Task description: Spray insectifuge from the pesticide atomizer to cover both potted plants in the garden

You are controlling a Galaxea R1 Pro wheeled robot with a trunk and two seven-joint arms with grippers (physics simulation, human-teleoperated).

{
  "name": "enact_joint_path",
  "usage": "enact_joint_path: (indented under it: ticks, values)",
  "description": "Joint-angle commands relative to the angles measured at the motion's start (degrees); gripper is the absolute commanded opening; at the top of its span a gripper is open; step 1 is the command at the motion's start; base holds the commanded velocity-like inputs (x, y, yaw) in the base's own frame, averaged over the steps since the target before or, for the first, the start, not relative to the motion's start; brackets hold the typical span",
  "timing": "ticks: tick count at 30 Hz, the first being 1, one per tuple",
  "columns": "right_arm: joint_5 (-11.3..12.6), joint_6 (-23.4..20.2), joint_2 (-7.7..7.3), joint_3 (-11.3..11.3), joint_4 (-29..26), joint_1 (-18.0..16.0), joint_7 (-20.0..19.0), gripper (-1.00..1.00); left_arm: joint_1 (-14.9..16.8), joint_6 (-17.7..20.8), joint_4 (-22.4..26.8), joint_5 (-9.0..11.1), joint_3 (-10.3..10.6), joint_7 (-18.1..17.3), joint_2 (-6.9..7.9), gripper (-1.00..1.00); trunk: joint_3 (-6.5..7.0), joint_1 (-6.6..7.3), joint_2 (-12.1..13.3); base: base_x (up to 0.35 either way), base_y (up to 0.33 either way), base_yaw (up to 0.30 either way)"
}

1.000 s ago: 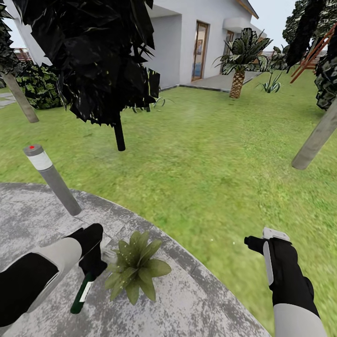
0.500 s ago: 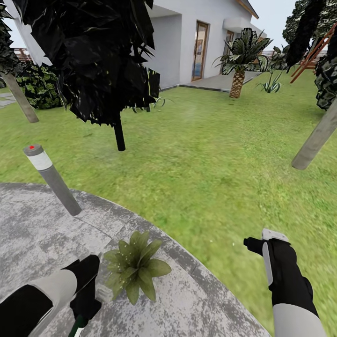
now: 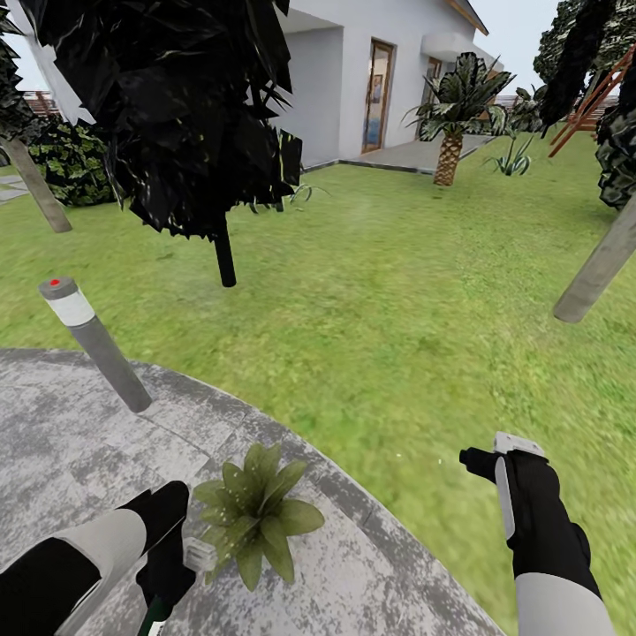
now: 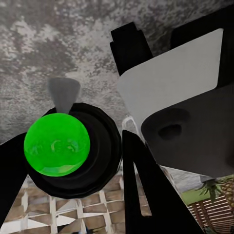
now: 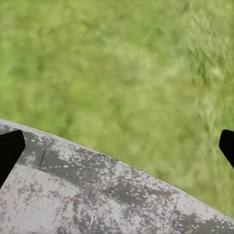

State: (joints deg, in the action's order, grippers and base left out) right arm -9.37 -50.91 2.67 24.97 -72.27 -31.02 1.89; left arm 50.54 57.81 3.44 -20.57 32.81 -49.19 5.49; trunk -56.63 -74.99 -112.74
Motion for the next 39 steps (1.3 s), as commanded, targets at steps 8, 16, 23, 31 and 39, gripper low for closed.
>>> enact_joint_path:
  ticks: [8, 16, 23, 31, 39]
  values:
    - [-0.3, -0.2, 0.05, 0.1, -0.1, -0.1, -0.1, 1.0, 5.0, 0.4, 0.0, -1.0, 0.1, -0.6, 1.79, -1.0, -0.05, 0.01, 0.0, 0.008, 0.0, 0.0]
    - [-0.3, -0.2, 0.08, 0.1, -0.1, -0.1, -0.1, 1.0, 6.4, 0.4, -0.1, -0.8, -0.1, -0.6, 2.42, -1.0, -0.05, 0.01, 0.0, 0.112, 0.013, 0.0]
    - [-0.3, -0.2, 0.06, 0.1, -0.1, 0.0, -0.1, 1.0, 1.5, 0.2, 0.0, -0.4, -3.2, -2.2, 3.12, -1.0, -0.05, 0.01, 0.0, 0.0, 0.0, 0.0]
    - [-0.3, -0.2, 0.08, 0.1, -0.1, -0.1, -0.1, 1.0, 1.9, 0.2, 0.3, -0.9, -8.4, -4.2, 6.74, -1.0, -0.05, 0.01, 0.0, 0.0, 0.0, 0.0]
    - [-0.3, -0.2, 0.08, 0.1, -0.1, 0.0, -0.1, 1.0, 6.3, 0.2, 0.2, -1.2, -4.3, -4.2, 10.2, -1.0, -0.05, 0.01, 0.0, 0.0, 0.0, 0.0]
